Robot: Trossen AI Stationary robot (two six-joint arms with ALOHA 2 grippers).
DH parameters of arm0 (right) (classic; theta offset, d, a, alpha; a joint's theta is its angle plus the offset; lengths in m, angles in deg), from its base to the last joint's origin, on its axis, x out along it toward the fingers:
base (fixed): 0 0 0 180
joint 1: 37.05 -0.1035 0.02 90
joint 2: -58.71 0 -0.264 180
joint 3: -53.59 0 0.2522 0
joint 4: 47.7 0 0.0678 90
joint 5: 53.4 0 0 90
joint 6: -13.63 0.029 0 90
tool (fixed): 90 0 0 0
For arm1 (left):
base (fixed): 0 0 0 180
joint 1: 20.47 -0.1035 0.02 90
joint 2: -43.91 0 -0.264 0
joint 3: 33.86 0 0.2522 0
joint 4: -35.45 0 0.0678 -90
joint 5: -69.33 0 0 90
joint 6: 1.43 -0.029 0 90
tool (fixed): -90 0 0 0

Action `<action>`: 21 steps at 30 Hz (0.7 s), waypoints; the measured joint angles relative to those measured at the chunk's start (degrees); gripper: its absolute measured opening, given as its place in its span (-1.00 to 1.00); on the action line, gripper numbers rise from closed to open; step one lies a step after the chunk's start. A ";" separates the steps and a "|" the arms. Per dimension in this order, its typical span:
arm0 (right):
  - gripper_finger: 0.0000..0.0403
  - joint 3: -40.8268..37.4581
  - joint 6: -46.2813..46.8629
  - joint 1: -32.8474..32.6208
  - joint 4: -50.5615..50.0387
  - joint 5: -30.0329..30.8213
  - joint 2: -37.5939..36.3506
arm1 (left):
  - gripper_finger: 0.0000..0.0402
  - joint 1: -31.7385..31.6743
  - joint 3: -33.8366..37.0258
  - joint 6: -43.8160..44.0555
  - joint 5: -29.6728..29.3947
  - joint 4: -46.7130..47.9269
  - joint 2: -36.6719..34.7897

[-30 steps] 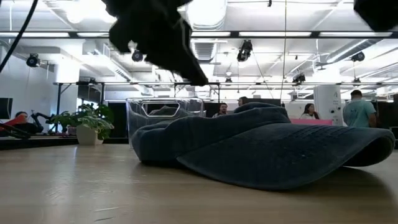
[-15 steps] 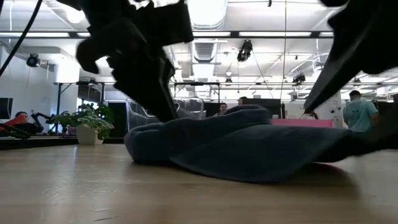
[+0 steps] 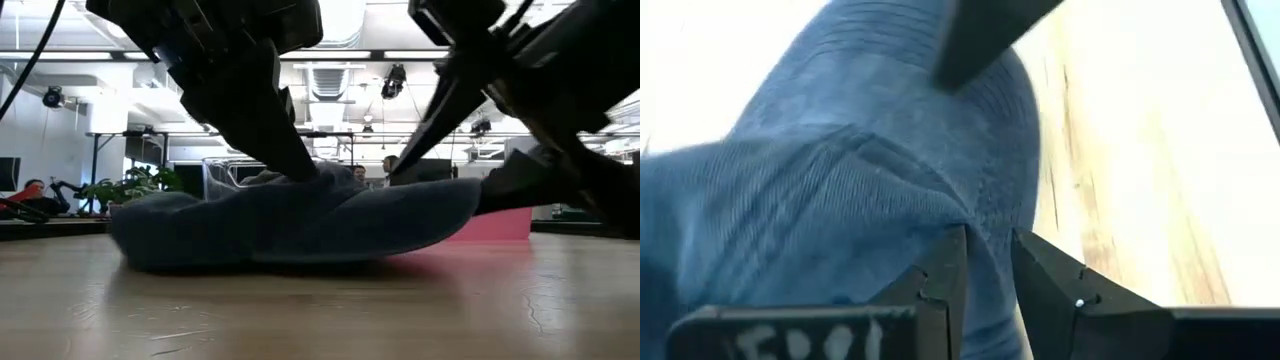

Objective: Pick & Place hat
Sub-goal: Put the middle blue cap into the red bin

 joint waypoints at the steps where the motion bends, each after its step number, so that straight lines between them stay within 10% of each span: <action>1: 0.09 -0.04 -1.01 0.47 0.07 0.68 0.00 | -0.61 0.00 0.00 0.04 0.00 -0.01 0.00; 11: -0.31 -0.20 -20.55 2.96 8.41 -0.24 -1.41 | -0.61 2.18 -4.13 0.41 -0.55 2.50 -2.33; 15: -0.82 -0.17 -36.72 2.87 9.26 -4.04 -5.48 | -0.61 5.36 -10.96 1.59 -1.22 19.13 -7.29; 21: -0.93 1.85 -77.64 4.76 6.71 -9.94 -15.12 | -0.61 14.40 -22.01 14.35 -14.98 46.03 -15.87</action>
